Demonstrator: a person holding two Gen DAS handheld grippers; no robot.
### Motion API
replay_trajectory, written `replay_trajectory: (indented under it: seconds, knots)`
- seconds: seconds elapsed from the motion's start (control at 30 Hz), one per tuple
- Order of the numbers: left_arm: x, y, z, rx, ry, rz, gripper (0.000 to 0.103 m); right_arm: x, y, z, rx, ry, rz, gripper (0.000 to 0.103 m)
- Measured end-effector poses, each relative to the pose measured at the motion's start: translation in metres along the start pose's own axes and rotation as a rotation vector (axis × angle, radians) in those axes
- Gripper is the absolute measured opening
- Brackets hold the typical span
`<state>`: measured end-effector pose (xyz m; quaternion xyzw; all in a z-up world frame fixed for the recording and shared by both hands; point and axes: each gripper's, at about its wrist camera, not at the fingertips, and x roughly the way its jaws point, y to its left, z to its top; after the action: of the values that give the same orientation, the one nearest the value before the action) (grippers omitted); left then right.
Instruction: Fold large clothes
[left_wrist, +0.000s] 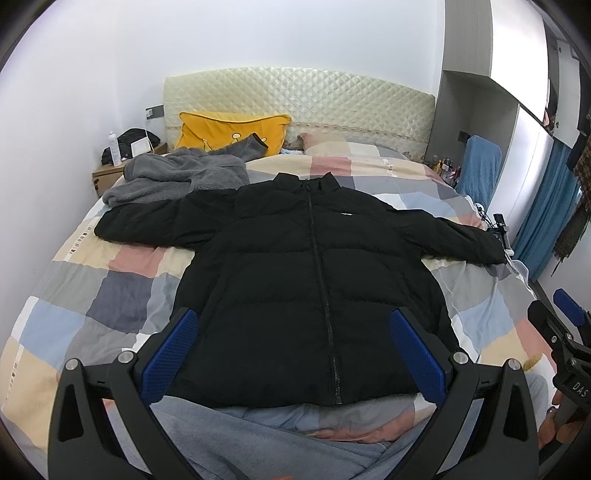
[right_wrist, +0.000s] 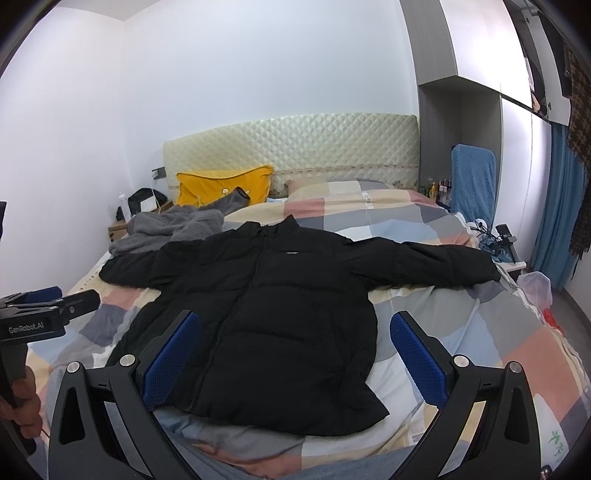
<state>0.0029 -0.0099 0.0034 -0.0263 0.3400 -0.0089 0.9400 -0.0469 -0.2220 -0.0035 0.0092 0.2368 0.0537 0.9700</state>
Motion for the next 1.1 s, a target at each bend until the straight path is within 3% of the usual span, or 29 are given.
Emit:
replay_trajectory:
  seconds: [0.27,0.4,0.73,1.1]
  knots:
    - [0.002,0.009,0.005,0.012,-0.003,-0.009,0.103,0.004,0.004,0.001,-0.007,0.009,0.049,0.103]
    - [-0.003,0.007,0.017,0.025,-0.044,-0.005,0.103,0.005,0.004,0.005,-0.02,0.001,0.04,0.103]
    - [0.016,0.0,0.037,0.026,-0.057,-0.021,0.103,0.026,-0.018,0.021,-0.01,0.009,0.043,0.103]
    - [0.044,-0.015,0.079,0.063,-0.101,-0.024,0.103,0.055,-0.078,0.046,0.002,-0.027,-0.085,0.103]
